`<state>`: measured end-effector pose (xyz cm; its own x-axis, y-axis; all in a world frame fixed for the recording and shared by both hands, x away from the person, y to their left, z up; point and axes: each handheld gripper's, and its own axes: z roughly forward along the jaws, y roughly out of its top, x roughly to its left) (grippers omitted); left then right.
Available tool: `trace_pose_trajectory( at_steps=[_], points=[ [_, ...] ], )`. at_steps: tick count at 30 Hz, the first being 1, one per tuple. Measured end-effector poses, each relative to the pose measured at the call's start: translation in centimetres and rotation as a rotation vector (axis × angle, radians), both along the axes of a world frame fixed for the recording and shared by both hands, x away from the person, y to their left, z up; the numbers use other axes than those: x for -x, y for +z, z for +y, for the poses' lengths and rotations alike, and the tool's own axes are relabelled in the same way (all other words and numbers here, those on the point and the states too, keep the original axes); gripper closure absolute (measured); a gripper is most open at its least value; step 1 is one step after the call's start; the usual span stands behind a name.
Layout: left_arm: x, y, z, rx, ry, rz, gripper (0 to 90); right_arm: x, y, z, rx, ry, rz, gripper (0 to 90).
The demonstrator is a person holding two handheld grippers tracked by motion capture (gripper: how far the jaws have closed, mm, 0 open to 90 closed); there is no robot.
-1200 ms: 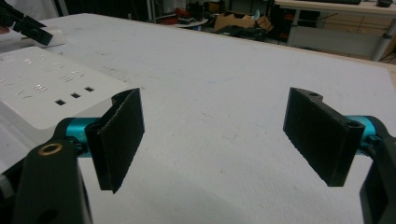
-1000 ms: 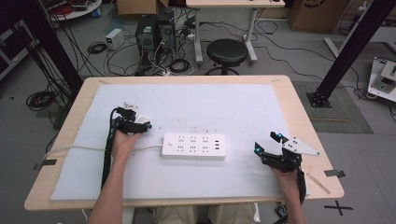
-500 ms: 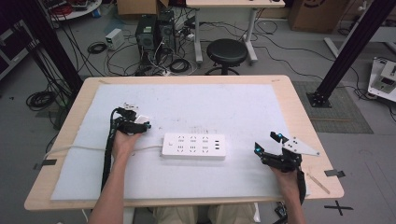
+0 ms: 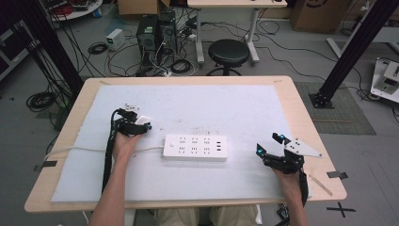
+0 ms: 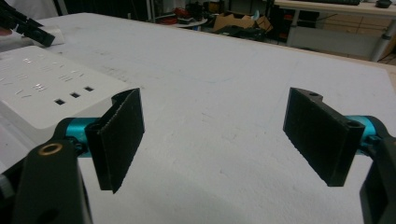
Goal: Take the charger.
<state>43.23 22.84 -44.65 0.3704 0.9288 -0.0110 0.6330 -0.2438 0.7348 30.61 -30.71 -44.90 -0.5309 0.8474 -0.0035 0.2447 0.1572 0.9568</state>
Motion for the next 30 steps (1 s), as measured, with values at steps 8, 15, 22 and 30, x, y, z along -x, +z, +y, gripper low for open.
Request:
trace_pose_trajectory(
  at_steps=[8, 15, 22, 30],
  points=[
    [0.2, 0.5, -0.2, 0.013, -0.022, -0.023, 42.5, 0.0, 0.0, 0.0, 0.002, -0.001, 0.002, 21.0],
    [0.9, 1.4, -0.4, 0.006, -0.053, -0.039, 42.4, 0.0, 0.0, 0.0, 0.004, 0.002, -0.003, 21.0],
    [2.4, 3.1, -1.0, 0.010, -0.094, -0.076, 42.4, -0.1, 0.0, 0.0, 0.009, 0.004, -0.009, 21.0],
    [4.4, 4.9, -1.9, 0.007, -0.132, -0.123, 42.5, -0.1, 0.0, 0.0, 0.008, -0.001, -0.004, 21.0]
  ],
)
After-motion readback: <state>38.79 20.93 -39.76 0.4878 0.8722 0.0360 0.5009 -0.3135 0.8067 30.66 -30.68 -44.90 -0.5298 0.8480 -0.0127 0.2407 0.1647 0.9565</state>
